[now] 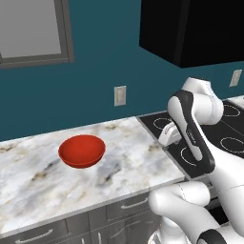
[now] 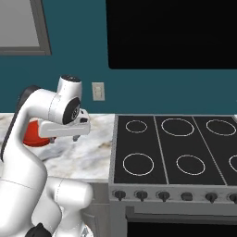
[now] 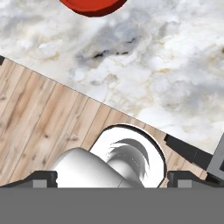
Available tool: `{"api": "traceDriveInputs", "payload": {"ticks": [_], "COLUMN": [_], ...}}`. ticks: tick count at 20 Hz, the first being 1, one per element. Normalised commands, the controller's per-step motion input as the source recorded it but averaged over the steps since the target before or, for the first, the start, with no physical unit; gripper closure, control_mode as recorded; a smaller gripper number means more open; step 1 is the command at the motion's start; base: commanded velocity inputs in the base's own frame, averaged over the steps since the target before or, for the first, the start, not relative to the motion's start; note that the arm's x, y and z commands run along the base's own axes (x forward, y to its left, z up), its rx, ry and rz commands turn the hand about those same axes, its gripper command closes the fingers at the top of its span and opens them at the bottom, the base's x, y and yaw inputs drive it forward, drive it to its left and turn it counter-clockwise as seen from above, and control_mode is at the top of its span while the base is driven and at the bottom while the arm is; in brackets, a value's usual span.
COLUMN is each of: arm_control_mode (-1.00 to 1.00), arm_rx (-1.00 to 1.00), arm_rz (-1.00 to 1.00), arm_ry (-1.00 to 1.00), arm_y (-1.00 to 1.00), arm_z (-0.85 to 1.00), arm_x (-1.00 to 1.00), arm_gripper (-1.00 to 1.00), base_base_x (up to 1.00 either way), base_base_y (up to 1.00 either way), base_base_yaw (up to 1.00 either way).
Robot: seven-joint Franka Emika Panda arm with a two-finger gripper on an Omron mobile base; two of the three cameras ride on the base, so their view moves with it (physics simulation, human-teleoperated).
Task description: Pick the cup and bowl from the counter and place them on the counter next to the sink.
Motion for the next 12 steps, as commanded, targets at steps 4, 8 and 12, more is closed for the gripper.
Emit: {"api": "traceDriveInputs", "payload": {"ticks": [4,8,12], "arm_control_mode": [1.00,-1.00,-1.00], "arm_rx": [0.00,0.00,0.00], "arm_rz": [0.00,0.00,0.00], "arm_ry": [0.00,0.00,0.00], "arm_y": [0.00,0.00,0.46], "arm_z": [0.00,0.00,-0.24], "arm_x": [0.00,0.00,0.00], "arm_gripper": [-1.00,-1.00,-1.00], "base_base_x": [0.00,0.00,0.00], "base_base_y": [0.00,0.00,0.00], "base_base_yaw": [0.00,0.00,0.00]}}
